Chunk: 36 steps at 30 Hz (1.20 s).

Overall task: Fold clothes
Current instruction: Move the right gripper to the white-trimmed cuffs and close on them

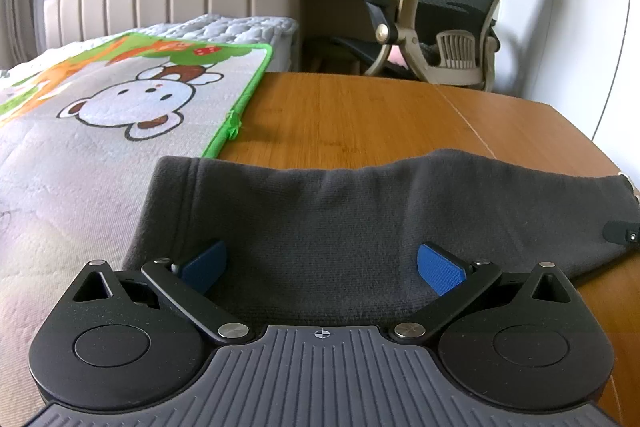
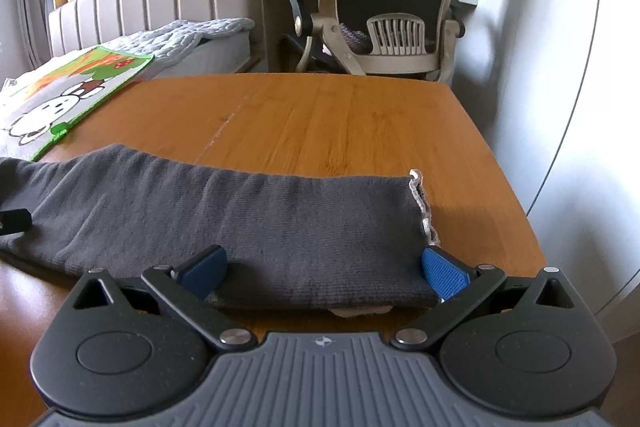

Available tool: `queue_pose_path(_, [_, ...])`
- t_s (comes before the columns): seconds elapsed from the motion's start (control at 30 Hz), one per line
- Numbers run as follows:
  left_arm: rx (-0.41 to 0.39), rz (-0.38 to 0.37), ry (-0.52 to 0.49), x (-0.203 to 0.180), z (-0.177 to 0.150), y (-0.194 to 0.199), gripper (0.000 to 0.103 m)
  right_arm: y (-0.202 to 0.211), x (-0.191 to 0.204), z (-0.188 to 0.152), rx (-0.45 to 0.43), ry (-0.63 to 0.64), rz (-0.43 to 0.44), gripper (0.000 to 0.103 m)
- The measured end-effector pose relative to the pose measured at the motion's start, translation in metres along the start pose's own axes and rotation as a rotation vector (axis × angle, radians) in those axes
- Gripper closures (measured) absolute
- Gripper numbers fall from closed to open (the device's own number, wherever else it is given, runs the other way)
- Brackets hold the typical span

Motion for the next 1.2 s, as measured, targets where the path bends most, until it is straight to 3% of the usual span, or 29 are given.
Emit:
queue_pose_path(0.2, [0.000,0.000,-0.001,0.000,0.000,0.001,0.000,-0.004,-0.002,0.004,0.034,0.031,0.020,0.000])
queue_pose_path(0.27, [0.000,-0.002,0.002,0.000,-0.001,0.001,0.000,0.000,-0.010,0.004,0.024,0.020,0.067,0.000])
queue_pose_path(0.57, [0.006,0.003,-0.004,-0.001,0.001,-0.001,0.000,0.028,-0.063,-0.009,-0.050,-0.202,0.073,0.002])
queue_pose_path(0.63, [0.007,0.006,-0.006,-0.002,0.001,-0.001,0.000,0.034,-0.075,-0.013,-0.066,-0.253,0.070,0.018])
queue_pose_path(0.8, [0.008,0.009,-0.009,-0.002,0.001,-0.002,0.000,0.047,-0.100,-0.021,-0.103,-0.366,0.067,0.036])
queue_pose_path(1.0, [0.007,0.008,-0.007,-0.002,0.001,-0.002,0.000,0.038,-0.088,-0.026,-0.091,-0.340,0.085,0.041])
queue_pose_path(1.2, [0.012,0.016,-0.019,-0.004,0.001,-0.002,0.000,0.041,-0.085,-0.031,-0.093,-0.337,0.118,0.057])
Point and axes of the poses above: each gripper's, at about its wrist camera, not at the fingertips, and y roughly against the way its jaws point, x to its left, z to its top, the point moved 1 cm from there along -y, roughly the way its jaws point, and after that the axes turned 4 degrees about z, right-handed, at the moved point
